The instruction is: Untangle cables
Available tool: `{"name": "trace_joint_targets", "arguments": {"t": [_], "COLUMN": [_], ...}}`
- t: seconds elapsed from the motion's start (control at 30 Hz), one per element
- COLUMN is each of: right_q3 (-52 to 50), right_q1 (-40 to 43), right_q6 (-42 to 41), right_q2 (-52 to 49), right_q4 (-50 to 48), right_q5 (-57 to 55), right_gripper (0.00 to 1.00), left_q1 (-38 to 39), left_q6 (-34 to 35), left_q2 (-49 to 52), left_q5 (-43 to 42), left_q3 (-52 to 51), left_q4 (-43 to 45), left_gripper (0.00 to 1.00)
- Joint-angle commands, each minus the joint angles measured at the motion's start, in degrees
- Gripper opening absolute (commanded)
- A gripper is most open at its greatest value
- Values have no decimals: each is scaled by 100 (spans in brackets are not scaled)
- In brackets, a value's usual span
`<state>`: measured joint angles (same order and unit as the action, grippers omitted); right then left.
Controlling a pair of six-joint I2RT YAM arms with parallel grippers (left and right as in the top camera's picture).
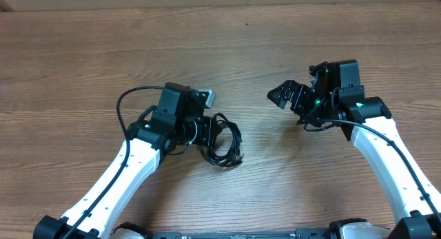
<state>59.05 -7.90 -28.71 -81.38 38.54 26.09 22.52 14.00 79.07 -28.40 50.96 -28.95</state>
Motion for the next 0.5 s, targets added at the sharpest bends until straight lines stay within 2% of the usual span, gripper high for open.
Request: {"name": "trace_joint_targets", "arguments": {"t": [0.0, 0.1, 0.2, 0.23, 0.27, 0.3, 0.37, 0.4, 0.47], "right_q3": [129, 129, 129, 129, 129, 129, 129, 129, 129], "right_q1": [15, 15, 15, 15, 15, 15, 15, 15, 15], "right_q6": [0, 0, 0, 0, 0, 0, 0, 0, 0], "right_q2": [-17, -17, -17, -17, -17, -17, -17, -17, -17], "right_q4": [-33, -33, -33, -33, -33, -33, -81, -87, -83], "right_q5": [-59, -59, -59, -59, -59, -59, -59, -59, -57], "right_gripper": [100, 100, 100, 100, 100, 100, 100, 100, 100], "left_q1": [33, 33, 33, 33, 33, 33, 33, 33, 33], "left_q6": [-1309, -1447, -1283, -1029, -706, -415, 181, 483, 933], "left_q2": [-72, -72, -72, -72, -72, -72, -72, -72, -70], "left_q5": [-708, -640, -160, 118, 420, 684, 1290, 1622, 2048], "left_q3": [107, 107, 107, 107, 107, 107, 107, 107, 107], "left_q4": [-120, -79, 52, 90, 109, 114, 96, 83, 52], "left_gripper": [4, 4, 7, 13, 26, 45, 96, 100, 99]}}
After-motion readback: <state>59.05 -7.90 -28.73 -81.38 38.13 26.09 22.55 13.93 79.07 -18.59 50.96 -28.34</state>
